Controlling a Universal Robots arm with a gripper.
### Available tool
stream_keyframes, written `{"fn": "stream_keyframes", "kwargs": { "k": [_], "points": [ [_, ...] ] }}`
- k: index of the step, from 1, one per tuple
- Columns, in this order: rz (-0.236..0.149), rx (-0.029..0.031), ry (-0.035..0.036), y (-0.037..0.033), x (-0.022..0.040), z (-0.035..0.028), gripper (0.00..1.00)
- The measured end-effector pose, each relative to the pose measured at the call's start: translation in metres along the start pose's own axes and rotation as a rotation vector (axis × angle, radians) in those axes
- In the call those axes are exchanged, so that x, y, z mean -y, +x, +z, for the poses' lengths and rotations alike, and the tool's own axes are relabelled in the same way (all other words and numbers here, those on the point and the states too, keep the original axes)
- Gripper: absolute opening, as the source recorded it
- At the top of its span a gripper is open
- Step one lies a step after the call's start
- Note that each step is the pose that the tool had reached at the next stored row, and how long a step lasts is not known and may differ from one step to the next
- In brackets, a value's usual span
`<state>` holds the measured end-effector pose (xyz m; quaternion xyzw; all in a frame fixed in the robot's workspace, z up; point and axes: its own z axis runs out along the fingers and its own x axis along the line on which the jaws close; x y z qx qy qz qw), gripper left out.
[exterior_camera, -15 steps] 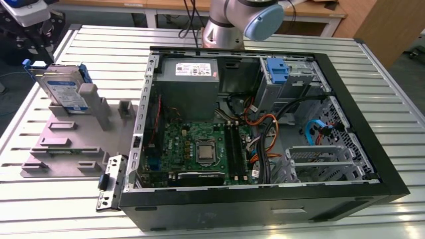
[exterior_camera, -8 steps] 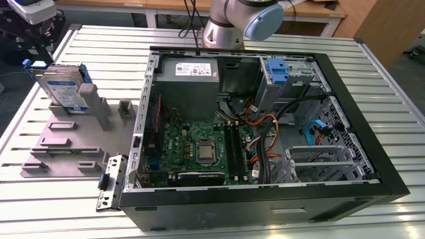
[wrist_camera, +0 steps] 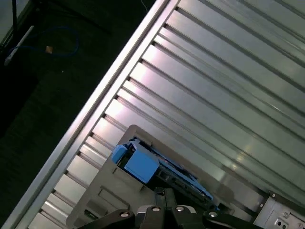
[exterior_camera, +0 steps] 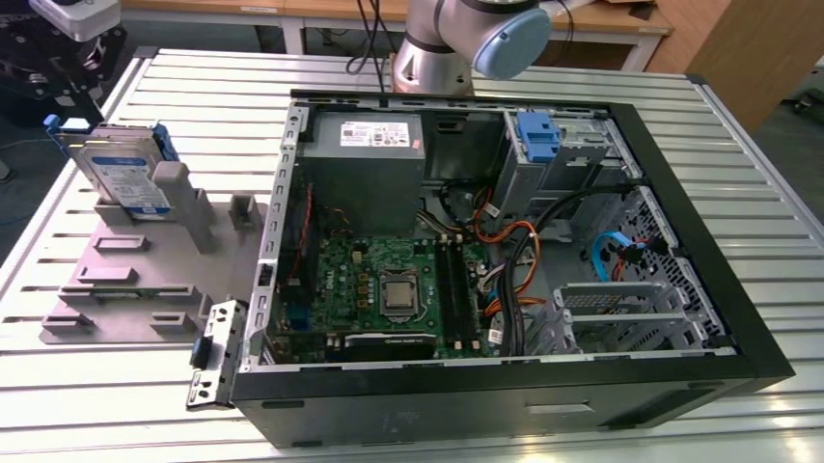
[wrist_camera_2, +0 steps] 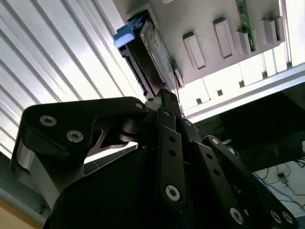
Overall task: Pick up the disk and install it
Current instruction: 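Pick up the disk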
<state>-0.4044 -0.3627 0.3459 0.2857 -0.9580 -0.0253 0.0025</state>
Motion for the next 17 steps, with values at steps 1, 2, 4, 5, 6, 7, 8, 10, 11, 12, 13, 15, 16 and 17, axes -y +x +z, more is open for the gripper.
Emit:
{"fn": "stream_keyframes", "kwargs": {
  "k": [1,2,4,5,6,7,8,10,11,12,13,15,16,17],
  "points": [
    [-0.017,-0.0009,-0.0001,0.0000,0.0000,0.0000,0.11],
    [-0.035,-0.0018,-0.0003,0.0000,0.0000,0.0000,0.11],
    [-0.070,-0.0035,-0.0006,0.0000,0.0000,0.0000,0.11],
    [-0.088,-0.0044,-0.0008,0.0000,0.0000,0.0000,0.11],
    [-0.107,-0.0053,-0.0010,0.0000,0.0000,0.0000,0.11],
    [-0.124,-0.0062,-0.0012,0.0000,0.0000,0.0000,0.11],
    [-0.142,-0.0071,-0.0014,0.0000,0.0000,0.0000,0.11],
    [-0.178,-0.0089,-0.0017,0.0000,0.0000,0.0000,0.11],
    [-0.196,-0.0098,-0.0019,0.0000,0.0000,0.0000,0.11],
    [-0.214,-0.0107,-0.0021,0.0000,0.0000,0.0001,0.11],
    [-0.233,-0.0116,-0.0023,0.0000,0.0001,0.0001,0.11],
    [-0.269,-0.0135,-0.0026,0.0000,0.0001,0.0001,0.11],
    [-0.287,-0.0143,-0.0028,0.0000,0.0001,0.0001,0.11],
    [-0.305,-0.0153,-0.0029,0.0000,0.0000,0.0001,0.11]
  ]
}}
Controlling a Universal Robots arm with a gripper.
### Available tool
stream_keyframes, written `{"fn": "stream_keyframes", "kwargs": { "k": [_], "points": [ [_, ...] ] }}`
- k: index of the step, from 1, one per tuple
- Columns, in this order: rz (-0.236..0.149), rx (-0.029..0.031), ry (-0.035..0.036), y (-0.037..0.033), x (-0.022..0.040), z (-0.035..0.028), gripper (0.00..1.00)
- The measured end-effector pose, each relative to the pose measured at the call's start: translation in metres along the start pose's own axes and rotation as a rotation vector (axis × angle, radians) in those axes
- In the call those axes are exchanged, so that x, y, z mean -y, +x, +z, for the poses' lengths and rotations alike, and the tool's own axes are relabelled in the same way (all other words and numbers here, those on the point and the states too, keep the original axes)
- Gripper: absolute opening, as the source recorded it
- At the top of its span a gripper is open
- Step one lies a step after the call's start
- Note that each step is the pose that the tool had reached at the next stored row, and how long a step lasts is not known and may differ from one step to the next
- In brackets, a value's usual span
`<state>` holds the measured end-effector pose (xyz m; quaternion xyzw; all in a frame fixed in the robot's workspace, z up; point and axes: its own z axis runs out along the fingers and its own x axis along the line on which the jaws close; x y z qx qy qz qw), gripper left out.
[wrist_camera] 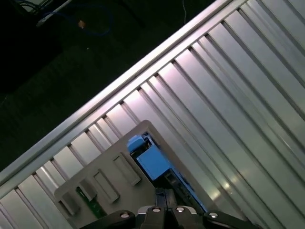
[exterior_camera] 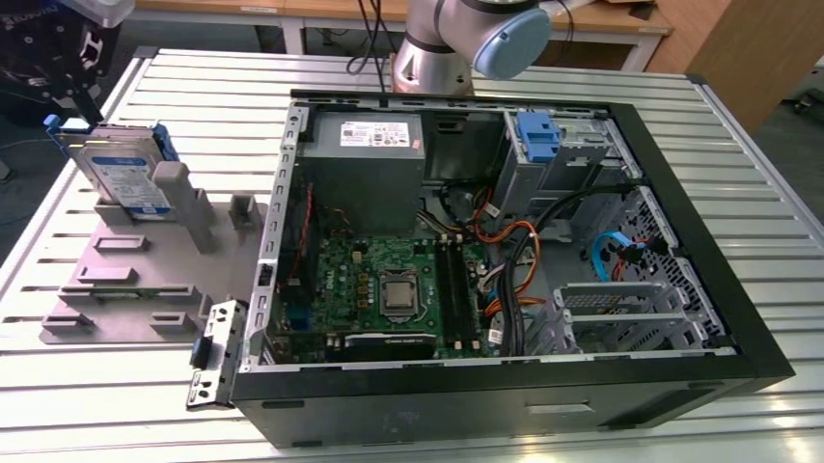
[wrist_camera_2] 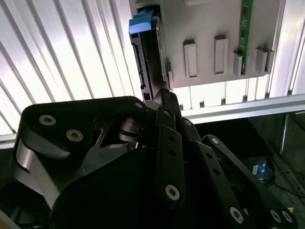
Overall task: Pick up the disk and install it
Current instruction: 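Pick up the disk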
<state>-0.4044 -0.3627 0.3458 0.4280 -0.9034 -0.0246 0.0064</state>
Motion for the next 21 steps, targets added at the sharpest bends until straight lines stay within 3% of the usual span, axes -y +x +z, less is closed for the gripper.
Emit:
{"fn": "stream_keyframes", "kwargs": {
  "k": [21],
  "points": [
    [-0.378,-0.0189,-0.0036,0.0000,0.0000,0.0006,0.11]
  ]
}}
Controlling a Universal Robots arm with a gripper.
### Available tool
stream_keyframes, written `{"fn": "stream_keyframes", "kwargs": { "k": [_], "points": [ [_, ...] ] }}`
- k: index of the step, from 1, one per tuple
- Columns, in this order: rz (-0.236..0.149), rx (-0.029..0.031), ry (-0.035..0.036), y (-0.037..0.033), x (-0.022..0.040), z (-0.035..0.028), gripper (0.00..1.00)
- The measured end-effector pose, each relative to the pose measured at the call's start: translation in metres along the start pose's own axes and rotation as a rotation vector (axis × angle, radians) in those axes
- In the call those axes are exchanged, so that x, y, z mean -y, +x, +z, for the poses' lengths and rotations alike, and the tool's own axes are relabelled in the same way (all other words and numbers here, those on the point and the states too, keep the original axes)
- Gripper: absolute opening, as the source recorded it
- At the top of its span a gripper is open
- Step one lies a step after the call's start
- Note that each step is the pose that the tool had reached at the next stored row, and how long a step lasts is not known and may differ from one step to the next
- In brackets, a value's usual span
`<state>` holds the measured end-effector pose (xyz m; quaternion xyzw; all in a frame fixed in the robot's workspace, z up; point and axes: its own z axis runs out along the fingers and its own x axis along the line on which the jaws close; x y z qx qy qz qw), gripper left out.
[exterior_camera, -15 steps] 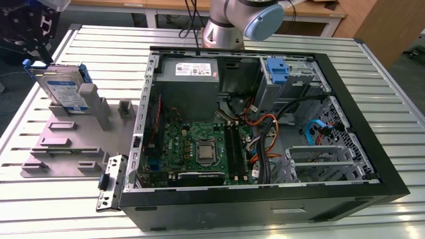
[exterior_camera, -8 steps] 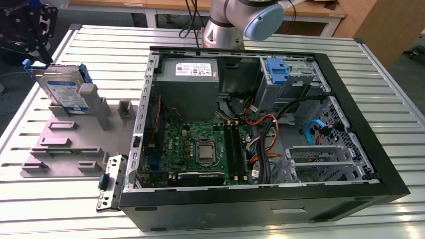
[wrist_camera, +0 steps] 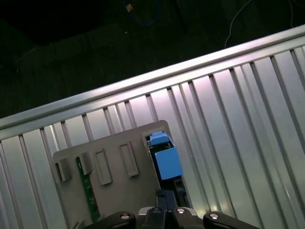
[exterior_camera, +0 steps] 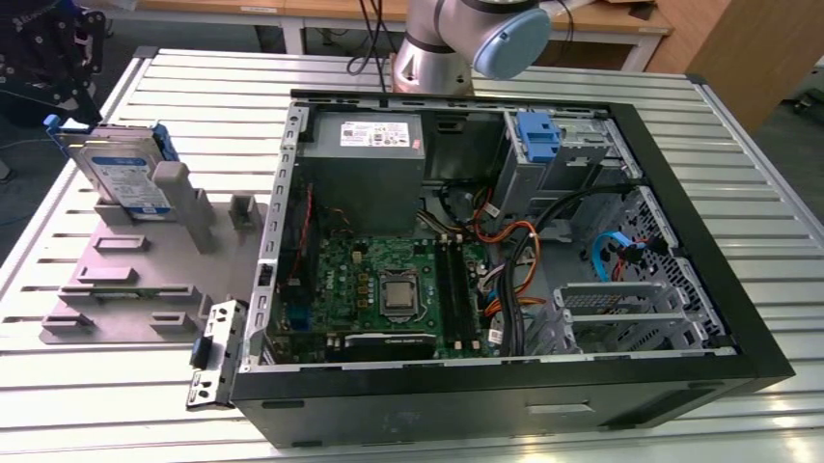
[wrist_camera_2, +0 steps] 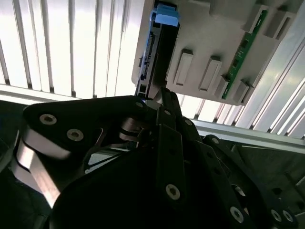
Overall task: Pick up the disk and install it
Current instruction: 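Pick up the disk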
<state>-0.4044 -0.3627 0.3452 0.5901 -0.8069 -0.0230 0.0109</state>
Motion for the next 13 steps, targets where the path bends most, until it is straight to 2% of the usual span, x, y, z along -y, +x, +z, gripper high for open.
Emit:
{"fn": "stream_keyframes", "kwargs": {
  "k": [10,13],
  "points": [
    [-0.165,-0.0076,-0.0018,0.0000,0.0000,0.0005,0.11],
    [-0.197,-0.0027,-0.0036,-0.0001,0.0000,0.0004,0.11]
  ]
}}
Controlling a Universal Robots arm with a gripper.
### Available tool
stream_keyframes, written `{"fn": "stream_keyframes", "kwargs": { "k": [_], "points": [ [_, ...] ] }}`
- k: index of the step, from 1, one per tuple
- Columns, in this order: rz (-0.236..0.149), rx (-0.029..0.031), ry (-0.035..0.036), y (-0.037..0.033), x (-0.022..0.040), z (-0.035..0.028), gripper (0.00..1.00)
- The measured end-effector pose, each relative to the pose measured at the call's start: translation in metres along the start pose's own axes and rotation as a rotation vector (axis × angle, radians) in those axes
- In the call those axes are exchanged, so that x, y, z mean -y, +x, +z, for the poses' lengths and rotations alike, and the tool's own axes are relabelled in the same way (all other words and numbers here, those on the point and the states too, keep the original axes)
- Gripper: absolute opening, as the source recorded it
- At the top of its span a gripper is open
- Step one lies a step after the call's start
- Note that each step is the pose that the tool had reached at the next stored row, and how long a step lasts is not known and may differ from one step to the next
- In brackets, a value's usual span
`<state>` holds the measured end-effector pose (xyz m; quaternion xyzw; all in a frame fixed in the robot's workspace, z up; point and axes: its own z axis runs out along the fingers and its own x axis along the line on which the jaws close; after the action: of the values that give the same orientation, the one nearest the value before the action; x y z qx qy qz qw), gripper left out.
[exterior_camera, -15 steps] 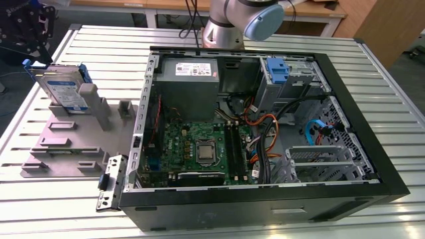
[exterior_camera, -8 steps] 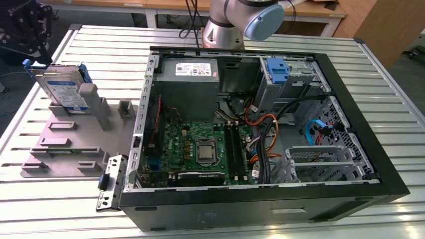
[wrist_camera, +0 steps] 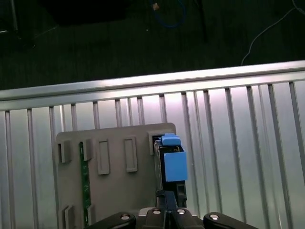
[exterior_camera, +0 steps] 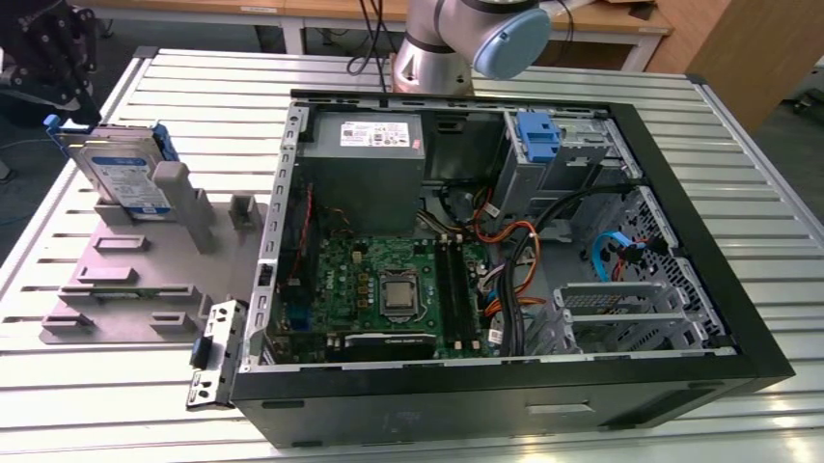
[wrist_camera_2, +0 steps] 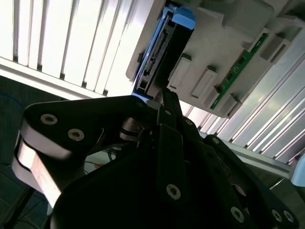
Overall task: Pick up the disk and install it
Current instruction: 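Pick up the disk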
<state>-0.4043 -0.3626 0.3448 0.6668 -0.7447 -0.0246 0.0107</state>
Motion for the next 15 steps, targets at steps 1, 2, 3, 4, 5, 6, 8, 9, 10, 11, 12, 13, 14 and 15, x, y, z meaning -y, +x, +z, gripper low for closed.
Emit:
{"fn": "stream_keyframes", "kwargs": {
  "k": [1,2,3,4,5,6,8,9,10,11,12,13,14,15],
  "points": [
    [-0.006,0.0015,-0.0002,0.0000,0.0000,0.0001,0.11],
    [-0.006,0.0017,0.0001,0.0000,0.0000,0.0002,0.11],
    [-0.007,0.0025,0.0005,0.0000,0.0000,0.0001,0.11],
    [-0.008,0.0036,0.0017,0.0001,0.0000,0.0002,0.11],
    [-0.010,0.0049,0.0026,0.0000,0.0000,0.0004,0.11],
    [-0.013,0.0055,0.0034,0.0001,0.0000,0.0007,0.11],
    [-0.017,0.0060,0.0064,0.0001,0.0001,0.0013,0.11],
    [-0.018,0.0060,0.0083,0.0001,0.0002,0.0015,0.11],
    [-0.018,0.0062,0.0091,0.0000,0.0005,0.0017,0.11],
    [-0.019,0.0060,0.0092,-0.0001,0.0011,0.0018,0.11],
    [-0.019,0.0061,0.0093,-0.0003,0.0017,0.0020,0.11],
    [-0.019,0.0061,0.0094,-0.0006,0.0023,0.0023,0.11],
    [-0.019,0.0061,0.0095,-0.0010,0.0025,0.0027,0.11],
    [-0.019,0.0061,0.0098,-0.0016,0.0025,0.0031,0.11]
  ]
}}
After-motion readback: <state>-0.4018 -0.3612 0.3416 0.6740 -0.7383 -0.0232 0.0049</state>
